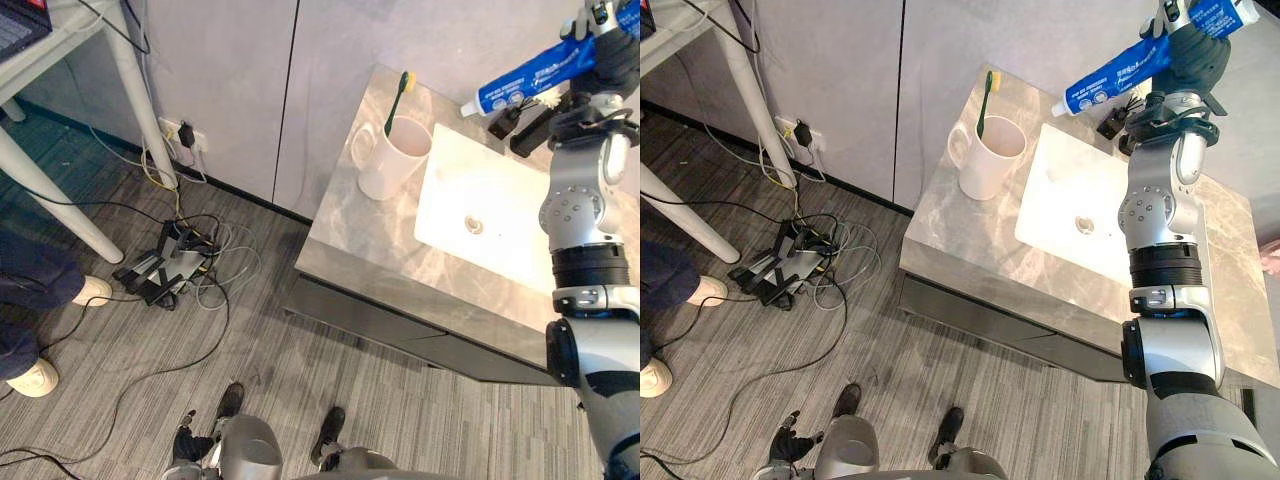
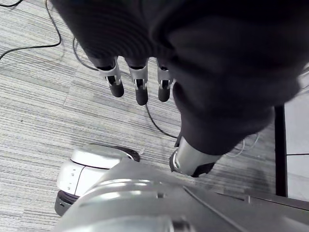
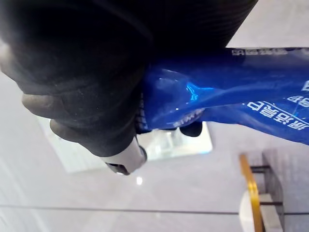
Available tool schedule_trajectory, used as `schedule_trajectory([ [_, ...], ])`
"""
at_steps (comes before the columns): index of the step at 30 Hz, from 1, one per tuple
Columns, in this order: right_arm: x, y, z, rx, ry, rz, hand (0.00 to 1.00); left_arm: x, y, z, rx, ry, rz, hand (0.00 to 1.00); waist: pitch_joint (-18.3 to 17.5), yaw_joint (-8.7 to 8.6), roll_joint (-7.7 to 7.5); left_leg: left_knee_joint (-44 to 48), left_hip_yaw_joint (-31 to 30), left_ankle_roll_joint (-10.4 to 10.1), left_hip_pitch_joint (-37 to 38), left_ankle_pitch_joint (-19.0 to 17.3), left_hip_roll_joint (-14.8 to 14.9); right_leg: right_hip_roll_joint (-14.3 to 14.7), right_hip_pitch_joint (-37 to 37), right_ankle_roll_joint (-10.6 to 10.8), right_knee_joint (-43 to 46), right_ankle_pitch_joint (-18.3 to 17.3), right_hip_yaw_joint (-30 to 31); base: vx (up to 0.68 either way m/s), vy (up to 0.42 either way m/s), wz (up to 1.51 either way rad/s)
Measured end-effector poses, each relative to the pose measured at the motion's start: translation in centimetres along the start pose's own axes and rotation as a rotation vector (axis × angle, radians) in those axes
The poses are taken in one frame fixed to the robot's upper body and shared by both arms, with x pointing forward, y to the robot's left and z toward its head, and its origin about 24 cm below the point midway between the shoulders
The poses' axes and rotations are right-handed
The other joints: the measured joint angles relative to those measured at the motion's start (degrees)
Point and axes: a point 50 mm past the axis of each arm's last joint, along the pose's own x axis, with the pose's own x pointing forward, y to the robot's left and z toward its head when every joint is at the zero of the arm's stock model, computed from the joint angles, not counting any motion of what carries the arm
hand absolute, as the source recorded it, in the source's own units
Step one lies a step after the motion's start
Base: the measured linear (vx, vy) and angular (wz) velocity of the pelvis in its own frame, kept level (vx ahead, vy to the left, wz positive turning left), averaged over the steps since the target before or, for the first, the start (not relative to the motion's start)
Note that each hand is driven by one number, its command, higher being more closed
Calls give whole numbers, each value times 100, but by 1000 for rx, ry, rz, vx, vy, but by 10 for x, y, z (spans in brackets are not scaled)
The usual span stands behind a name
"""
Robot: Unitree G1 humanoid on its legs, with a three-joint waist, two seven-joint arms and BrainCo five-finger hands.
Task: Organize washtable
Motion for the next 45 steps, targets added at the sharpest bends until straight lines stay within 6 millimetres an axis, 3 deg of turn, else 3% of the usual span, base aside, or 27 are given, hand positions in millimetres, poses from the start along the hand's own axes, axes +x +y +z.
schedule_trajectory([
  [2,0,6,6,11,-25,27,100,0,1,1,-7,-2,3,0,64,-7,-35,2,-5,-2,-44,0,21,16,-32,1,0,1,0,-5,-24,1],
  [3,-2,17,13,23,-56,80,100,2,2,3,-12,-9,-3,0,120,-6,-126,2,-6,-9,-102,3,36,29,-94,0,2,2,5,-1,-36,1],
  [7,-4,29,22,38,-101,135,100,3,2,7,-25,-23,-2,0,126,-23,-141,1,-40,-11,-145,3,51,45,-117,2,7,3,-2,-24,-37,3],
  [15,-8,29,19,-5,-91,148,100,7,7,20,-63,-68,23,0,275,6,-374,14,-209,-65,-352,59,57,59,-216,1,7,3,-143,-22,-23,10],
  [22,-9,33,14,-46,-72,173,100,8,6,23,-69,-76,20,0,304,131,-382,12,-308,-70,-434,66,59,67,-244,2,7,3,-174,7,-12,8],
  [34,-13,36,5,-94,-26,199,100,9,9,26,-86,-84,27,0,361,123,-455,10,-311,-79,-497,72,61,68,-306,2,13,3,-177,0,0,0],
  [45,-28,36,-5,-78,16,230,100,10,11,25,-90,-82,33,0,381,95,-502,0,-302,-86,-499,77,61,68,-324,2,15,2,-172,0,0,0],
])
